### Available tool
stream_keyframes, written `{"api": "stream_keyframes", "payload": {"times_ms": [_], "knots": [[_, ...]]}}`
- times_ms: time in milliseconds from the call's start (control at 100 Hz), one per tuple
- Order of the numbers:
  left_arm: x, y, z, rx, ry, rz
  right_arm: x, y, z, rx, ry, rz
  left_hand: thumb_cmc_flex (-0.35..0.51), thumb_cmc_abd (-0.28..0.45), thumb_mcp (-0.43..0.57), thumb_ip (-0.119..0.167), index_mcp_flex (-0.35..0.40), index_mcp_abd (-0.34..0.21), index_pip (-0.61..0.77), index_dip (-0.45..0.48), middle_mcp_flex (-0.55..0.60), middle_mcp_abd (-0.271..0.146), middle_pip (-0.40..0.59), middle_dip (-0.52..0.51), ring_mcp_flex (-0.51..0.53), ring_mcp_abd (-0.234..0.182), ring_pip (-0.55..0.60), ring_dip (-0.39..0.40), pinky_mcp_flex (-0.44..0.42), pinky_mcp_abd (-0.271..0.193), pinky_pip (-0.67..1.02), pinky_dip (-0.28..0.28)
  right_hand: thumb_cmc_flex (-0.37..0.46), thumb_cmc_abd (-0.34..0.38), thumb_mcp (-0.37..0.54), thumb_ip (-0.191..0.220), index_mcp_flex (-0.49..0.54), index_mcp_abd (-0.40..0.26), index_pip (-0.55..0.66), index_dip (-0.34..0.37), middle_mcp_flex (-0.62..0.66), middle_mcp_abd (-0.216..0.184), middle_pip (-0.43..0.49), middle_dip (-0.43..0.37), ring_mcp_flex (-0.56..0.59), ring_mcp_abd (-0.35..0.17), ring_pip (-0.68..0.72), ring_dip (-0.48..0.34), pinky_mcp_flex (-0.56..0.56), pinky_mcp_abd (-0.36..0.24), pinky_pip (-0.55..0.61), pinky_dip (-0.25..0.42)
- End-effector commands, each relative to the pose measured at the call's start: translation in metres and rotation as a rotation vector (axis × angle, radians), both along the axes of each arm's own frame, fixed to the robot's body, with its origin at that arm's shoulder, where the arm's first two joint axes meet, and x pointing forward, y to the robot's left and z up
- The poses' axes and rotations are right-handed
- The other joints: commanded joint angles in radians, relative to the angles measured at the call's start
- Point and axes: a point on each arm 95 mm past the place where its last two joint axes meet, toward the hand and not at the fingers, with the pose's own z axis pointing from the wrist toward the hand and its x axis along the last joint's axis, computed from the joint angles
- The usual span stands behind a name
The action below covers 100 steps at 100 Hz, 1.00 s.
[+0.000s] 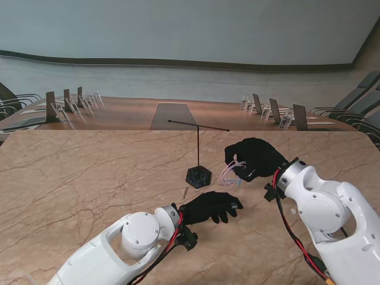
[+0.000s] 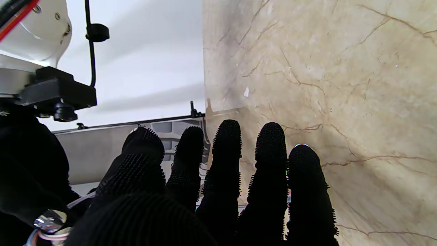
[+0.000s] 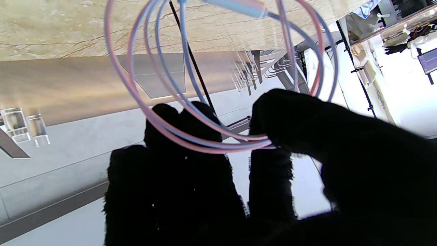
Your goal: Take the wired earphone off the rack, coil the cable and place them on the table
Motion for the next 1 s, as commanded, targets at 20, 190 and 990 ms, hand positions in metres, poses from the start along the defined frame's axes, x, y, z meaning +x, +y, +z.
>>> {"api": "stream_keyframes", "payload": {"times_ms": [20,190,990], "knots": [[0.000,-0.003,-0.002,0.003,0.004,0.007,-0.007,0.006,0.003,0.006,-0.008,0.025,-0.051,0.033,-0.003,0.039,-0.053,0.006,-0.040,-0.027,-0.040,-0.007,-0.017,-0.017,-0.029,-0.042,-0.024,-0.023,-0.018,-0.033,-0.019,-0.021,0.059,0.019,0.144,0.060,0.099,-0.064,0.151,0.021,0.018,0.148,0.003,0.016,0.047,0.102,0.095,-0.008,0.039,-0.052,0.034,0.011],[0.003,-0.002,-0.001,0.004,-0.012,0.022,-0.012,0.009,0.003,0.010,-0.003,0.041,-0.086,0.039,-0.013,0.039,-0.092,0.001,-0.036,-0.035,-0.065,-0.016,-0.021,-0.026,-0.048,-0.056,-0.048,-0.038,-0.039,-0.046,-0.042,-0.038,0.062,0.019,0.144,0.053,0.097,-0.060,0.152,0.022,0.021,0.149,0.000,0.021,0.049,0.104,0.098,-0.011,0.043,-0.047,0.036,0.008],[0.007,-0.003,0.004,-0.026,-0.023,0.077,-0.022,0.019,-0.008,0.016,0.044,0.076,-0.075,0.121,-0.089,0.009,-0.066,-0.063,0.058,0.048,-0.017,-0.024,0.029,0.006,-0.030,-0.043,-0.031,-0.040,-0.050,-0.042,-0.048,-0.038,0.075,0.010,0.144,0.034,0.094,-0.045,0.154,0.019,0.032,0.155,-0.005,0.026,0.057,0.116,0.105,-0.020,0.056,-0.030,0.042,-0.002]]}}
